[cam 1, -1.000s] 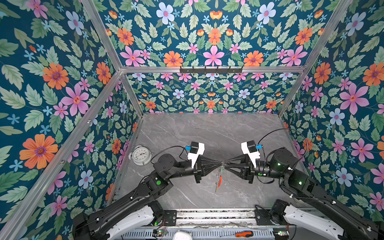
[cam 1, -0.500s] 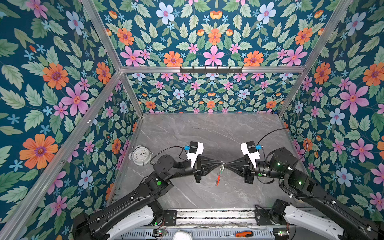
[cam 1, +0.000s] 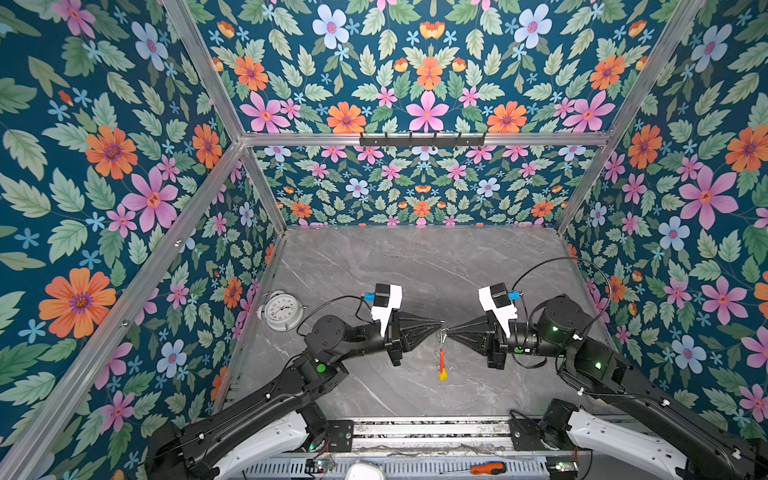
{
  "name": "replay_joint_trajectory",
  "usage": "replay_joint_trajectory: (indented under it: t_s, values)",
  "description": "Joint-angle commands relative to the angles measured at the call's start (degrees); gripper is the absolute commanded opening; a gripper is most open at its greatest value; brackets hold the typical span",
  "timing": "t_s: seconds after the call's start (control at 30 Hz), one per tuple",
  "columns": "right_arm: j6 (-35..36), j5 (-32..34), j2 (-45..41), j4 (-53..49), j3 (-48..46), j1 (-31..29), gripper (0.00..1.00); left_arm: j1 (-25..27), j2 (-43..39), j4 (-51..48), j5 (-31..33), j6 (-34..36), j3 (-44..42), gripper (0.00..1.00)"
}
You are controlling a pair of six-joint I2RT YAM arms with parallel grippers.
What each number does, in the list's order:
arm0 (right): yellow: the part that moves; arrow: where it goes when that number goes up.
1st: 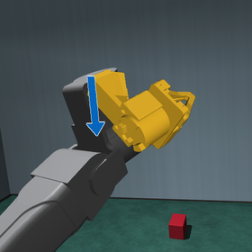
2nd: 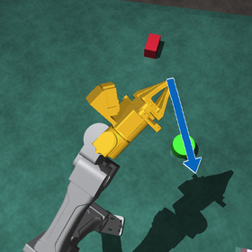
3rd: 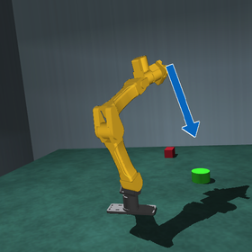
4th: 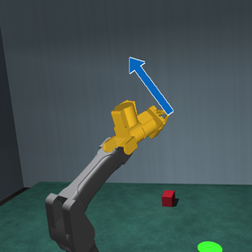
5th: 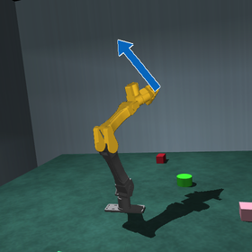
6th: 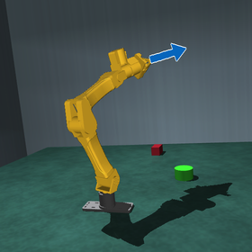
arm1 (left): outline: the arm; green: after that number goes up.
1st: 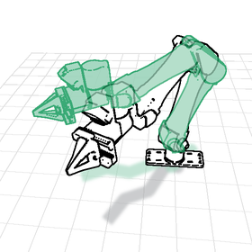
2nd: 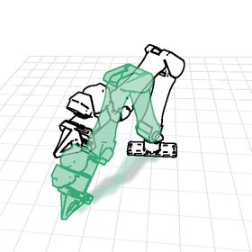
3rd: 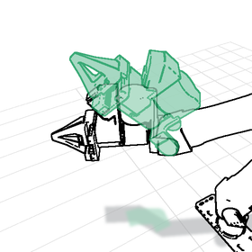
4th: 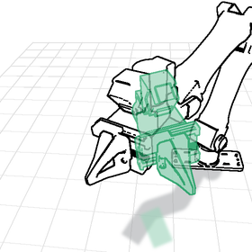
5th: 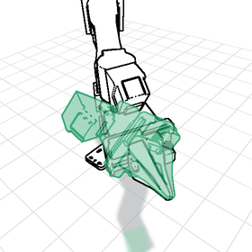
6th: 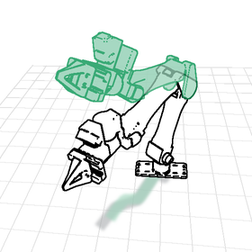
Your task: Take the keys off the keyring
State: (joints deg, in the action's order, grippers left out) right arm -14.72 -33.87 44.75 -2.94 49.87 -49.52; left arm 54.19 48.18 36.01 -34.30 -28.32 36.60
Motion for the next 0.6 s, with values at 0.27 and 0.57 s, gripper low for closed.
replay_joint_trajectory:
  t_s: [0.27, 0.57]
  values:
    - [0.8, 0.6, 1.5, 2.4, 0.1, -1.9, 0.00, -0.1, 1.4, 7.8, 0.6, -1.9, 0.0, 0.00]
    - [-0.2, 0.9, 2.0, 5.6, -0.8, -1.9, 0.00, -0.1, 1.2, 9.6, 1.4, -2.8, -1.4, 0.00]
